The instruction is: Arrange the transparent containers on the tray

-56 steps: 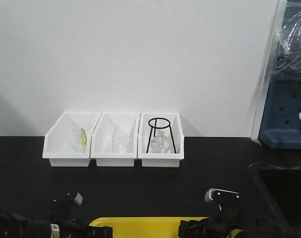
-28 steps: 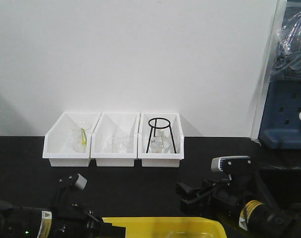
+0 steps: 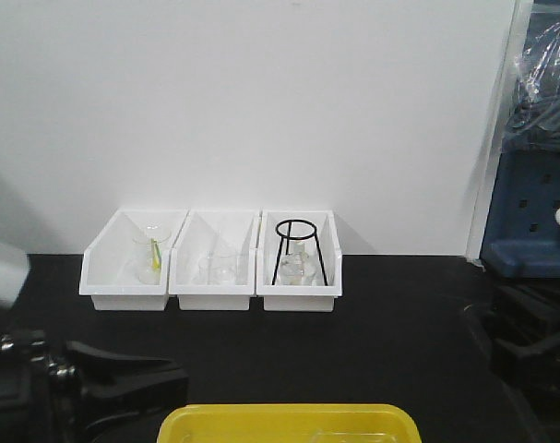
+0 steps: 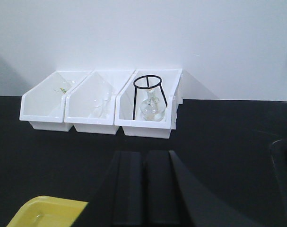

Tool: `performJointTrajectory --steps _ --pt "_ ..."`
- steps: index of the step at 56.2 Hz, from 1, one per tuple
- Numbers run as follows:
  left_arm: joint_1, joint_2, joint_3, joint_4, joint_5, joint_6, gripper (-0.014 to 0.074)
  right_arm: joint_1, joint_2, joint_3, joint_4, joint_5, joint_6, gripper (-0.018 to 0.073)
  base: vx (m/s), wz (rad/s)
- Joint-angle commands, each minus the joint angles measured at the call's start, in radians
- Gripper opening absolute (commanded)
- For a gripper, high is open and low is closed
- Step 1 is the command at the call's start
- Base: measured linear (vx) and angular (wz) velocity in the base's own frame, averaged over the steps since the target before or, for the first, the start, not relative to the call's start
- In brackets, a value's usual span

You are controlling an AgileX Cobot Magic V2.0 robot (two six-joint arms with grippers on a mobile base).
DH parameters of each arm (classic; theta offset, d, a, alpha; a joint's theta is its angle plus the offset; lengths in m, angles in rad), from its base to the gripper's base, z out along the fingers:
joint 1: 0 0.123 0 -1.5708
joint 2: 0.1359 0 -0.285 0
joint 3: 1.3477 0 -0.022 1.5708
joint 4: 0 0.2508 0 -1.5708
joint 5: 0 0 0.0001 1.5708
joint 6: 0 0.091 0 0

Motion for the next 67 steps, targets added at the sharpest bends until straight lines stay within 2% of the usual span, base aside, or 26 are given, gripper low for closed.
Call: performJointTrajectory --steps 1,9,16,59,67 --pt "-0.006 -0.089 0.022 0.076 0.004 -0.015 -0.0001 0.069 -0.073 -0.028 0.006 0.017 -0.022 -0.0013 0.0 0.0" --pt "-0.006 -0.166 0.083 0.076 0.013 -0.012 -0.0001 0.204 -0.127 -0.028 0.024 0.065 -0.037 -0.0013 0.0 0.0" --pt "-0.006 -0.184 0.087 0.074 0.019 -0.012 -0.0001 0.26 -0.132 -0.028 -0.001 0.068 -0.037 -0.0013 0.0 0.0" --pt "-0.006 -0.19 0.086 0.074 0.027 -0.011 -0.0001 0.264 -0.132 -0.028 0.001 0.067 -0.036 -0.0013 0.0 0.0" --pt "-0.006 -0.186 0.086 0.012 0.043 -0.021 -0.0001 0.264 -0.132 -0.028 0.001 0.067 -0.036 -0.0013 0.0 0.0"
